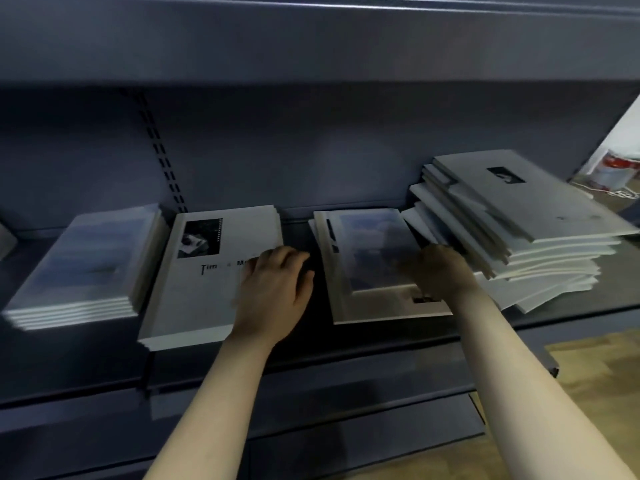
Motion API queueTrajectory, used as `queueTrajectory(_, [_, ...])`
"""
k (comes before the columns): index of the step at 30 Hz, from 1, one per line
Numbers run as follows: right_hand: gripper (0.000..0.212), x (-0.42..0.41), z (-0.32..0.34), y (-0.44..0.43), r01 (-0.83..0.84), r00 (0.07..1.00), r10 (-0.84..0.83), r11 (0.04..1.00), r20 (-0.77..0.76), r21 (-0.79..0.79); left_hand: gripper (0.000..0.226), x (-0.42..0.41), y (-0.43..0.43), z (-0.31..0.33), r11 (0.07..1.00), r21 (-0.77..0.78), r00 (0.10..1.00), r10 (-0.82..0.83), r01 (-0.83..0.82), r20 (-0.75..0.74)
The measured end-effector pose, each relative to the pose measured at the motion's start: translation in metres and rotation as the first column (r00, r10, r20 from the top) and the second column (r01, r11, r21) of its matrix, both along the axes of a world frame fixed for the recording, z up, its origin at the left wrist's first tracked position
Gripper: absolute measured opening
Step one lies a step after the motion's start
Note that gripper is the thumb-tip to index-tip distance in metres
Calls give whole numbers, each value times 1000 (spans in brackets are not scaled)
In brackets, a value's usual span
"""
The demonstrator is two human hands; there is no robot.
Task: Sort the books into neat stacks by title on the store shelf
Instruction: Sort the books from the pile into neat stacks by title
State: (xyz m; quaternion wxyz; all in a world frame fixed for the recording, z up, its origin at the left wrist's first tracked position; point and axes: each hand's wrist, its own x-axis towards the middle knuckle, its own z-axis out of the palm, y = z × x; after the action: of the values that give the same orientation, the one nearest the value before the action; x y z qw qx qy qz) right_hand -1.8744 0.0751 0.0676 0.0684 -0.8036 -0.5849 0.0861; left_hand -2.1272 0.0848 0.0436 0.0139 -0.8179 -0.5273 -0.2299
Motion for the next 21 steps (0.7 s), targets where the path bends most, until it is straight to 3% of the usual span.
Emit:
queueTrajectory(6, [66,7,-7,12,-13,999,15,999,-52,36,30,22,1,-5,1000,13,1000,23,-23,19])
queueTrajectory(11, [50,14,-6,17,-5,978,24,996,-208,91,41,34,1,-8,999,-2,999,52,-51,9])
queueTrajectory(21, [50,34,-15,30,0,835,56,995,-547,103,45,42,-1,-10,995,-15,996,93,-94,-15])
